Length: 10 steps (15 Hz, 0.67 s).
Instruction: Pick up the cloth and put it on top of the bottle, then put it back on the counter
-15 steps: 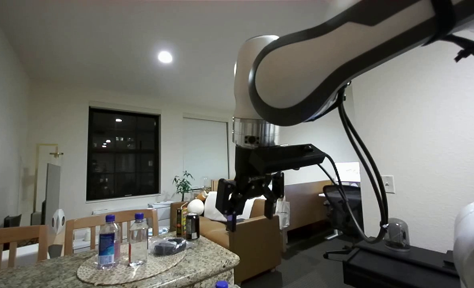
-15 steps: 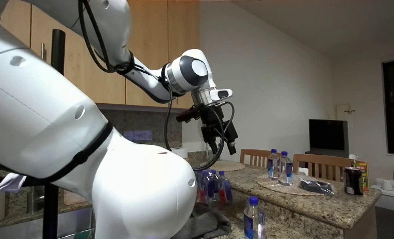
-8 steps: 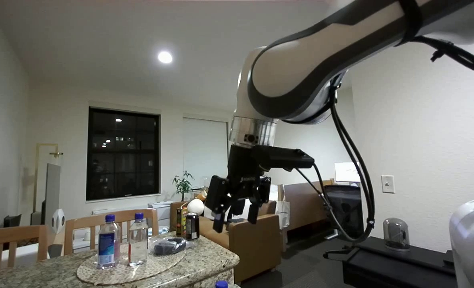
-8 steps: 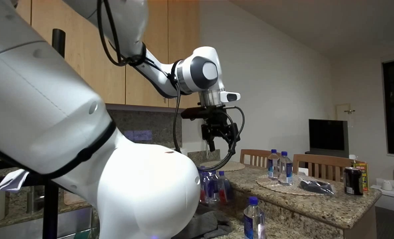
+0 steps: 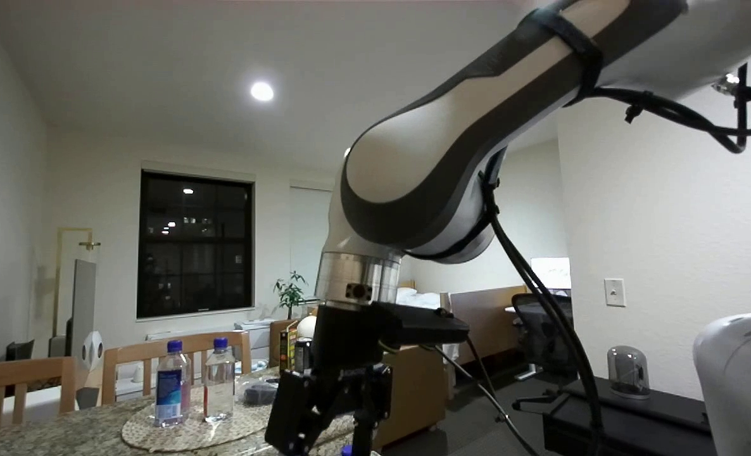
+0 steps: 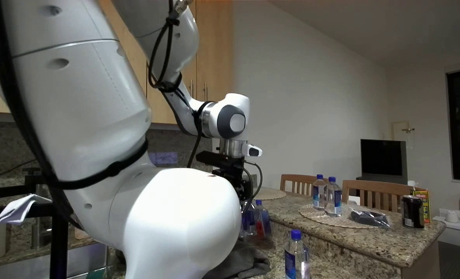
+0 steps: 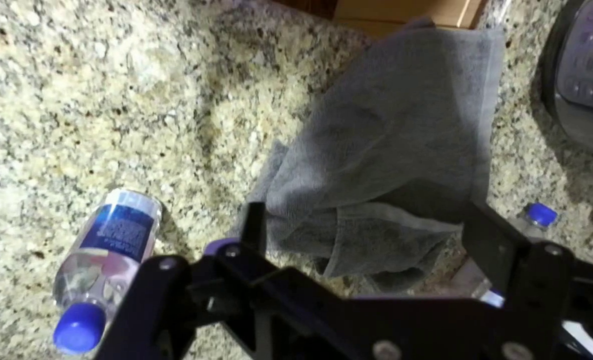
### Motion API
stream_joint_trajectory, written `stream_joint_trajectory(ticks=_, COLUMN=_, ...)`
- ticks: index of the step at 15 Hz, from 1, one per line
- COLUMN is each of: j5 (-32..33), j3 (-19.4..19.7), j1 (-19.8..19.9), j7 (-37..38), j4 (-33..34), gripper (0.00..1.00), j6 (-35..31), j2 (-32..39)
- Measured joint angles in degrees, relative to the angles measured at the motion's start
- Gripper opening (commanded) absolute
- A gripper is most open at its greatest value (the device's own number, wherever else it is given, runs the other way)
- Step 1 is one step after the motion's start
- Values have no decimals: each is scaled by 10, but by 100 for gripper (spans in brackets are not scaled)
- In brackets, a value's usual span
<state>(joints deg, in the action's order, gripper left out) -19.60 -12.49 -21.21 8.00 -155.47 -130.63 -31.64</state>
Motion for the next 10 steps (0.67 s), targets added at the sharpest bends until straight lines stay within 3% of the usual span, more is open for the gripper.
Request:
stream_joint_trajectory(ticks=5, j5=-15, j3=-21, j1=-3, j7=10, j4=-15, gripper=100, j6=-35, j2=101)
stream_joint_trajectory(ticks=10, j5=83, j3=-74, j1=38, j7=130, j4=-19, gripper=100, j6=-159, j2=185)
